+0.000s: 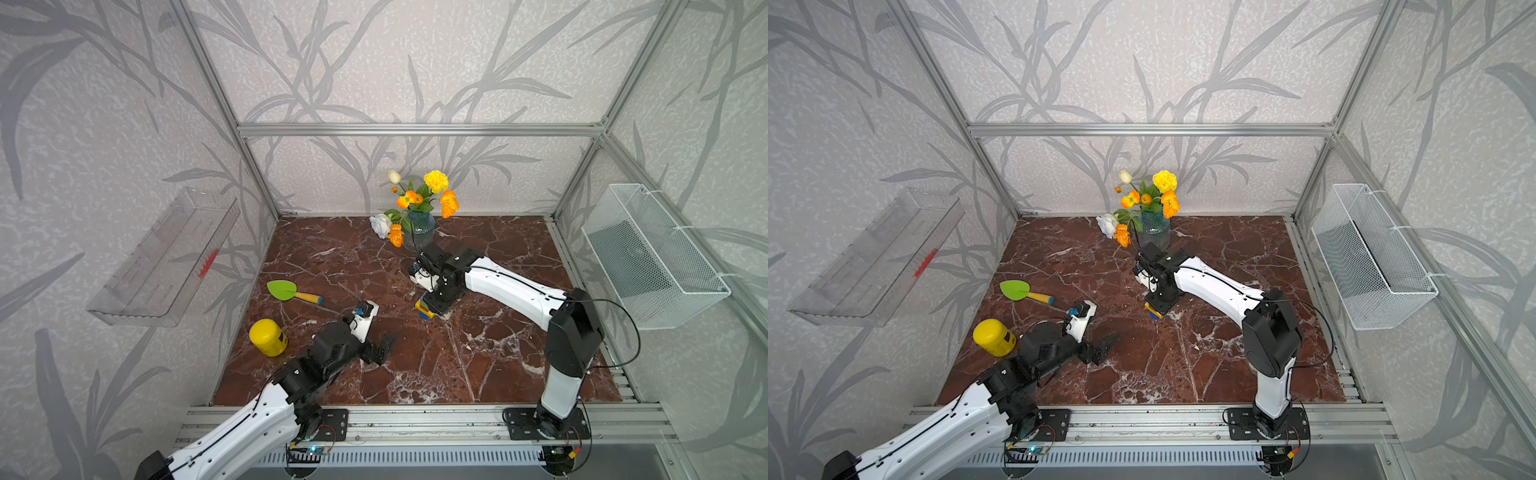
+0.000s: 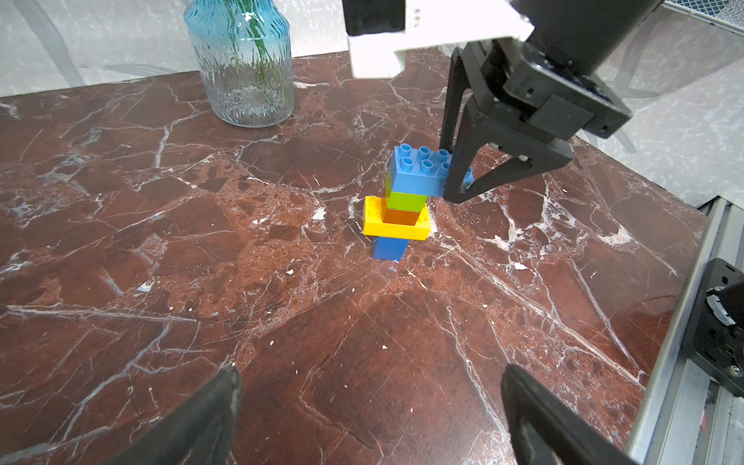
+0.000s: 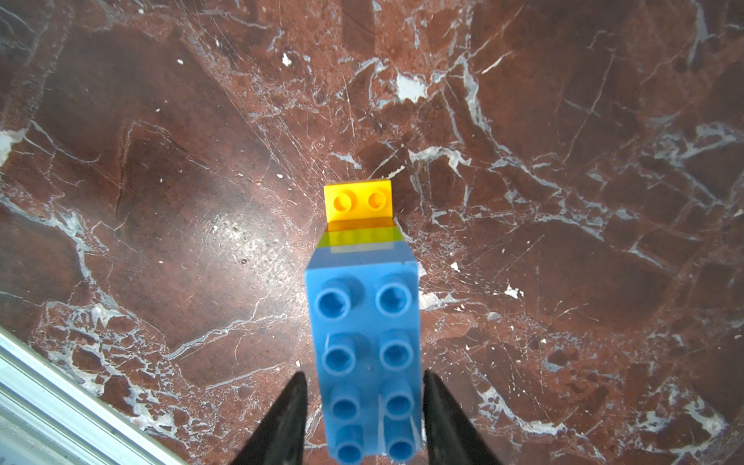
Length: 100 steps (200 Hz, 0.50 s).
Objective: Assemble the letter f with lego
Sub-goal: Adjust the lego brick at the center of the board.
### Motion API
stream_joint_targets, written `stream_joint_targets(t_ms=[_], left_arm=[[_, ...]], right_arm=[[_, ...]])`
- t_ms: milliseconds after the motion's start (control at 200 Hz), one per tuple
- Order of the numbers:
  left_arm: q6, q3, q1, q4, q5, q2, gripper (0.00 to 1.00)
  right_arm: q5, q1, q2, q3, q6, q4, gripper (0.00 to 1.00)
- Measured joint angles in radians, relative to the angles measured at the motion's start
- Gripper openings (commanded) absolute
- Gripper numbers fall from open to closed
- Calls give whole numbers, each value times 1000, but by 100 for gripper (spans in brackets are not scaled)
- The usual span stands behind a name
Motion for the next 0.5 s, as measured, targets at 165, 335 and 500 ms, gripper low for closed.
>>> stream_joint_targets(t_ms=[165, 335, 500], left_arm=[[0, 0, 0, 0, 0, 0, 99], [0, 0, 0, 0, 0, 0, 99], [0, 0, 0, 0, 0, 0, 99]], right_arm=[[0, -3, 0, -2, 0, 2, 45], [0, -5, 0, -8, 0, 2, 43], [-1, -5, 0, -8, 0, 3, 40]])
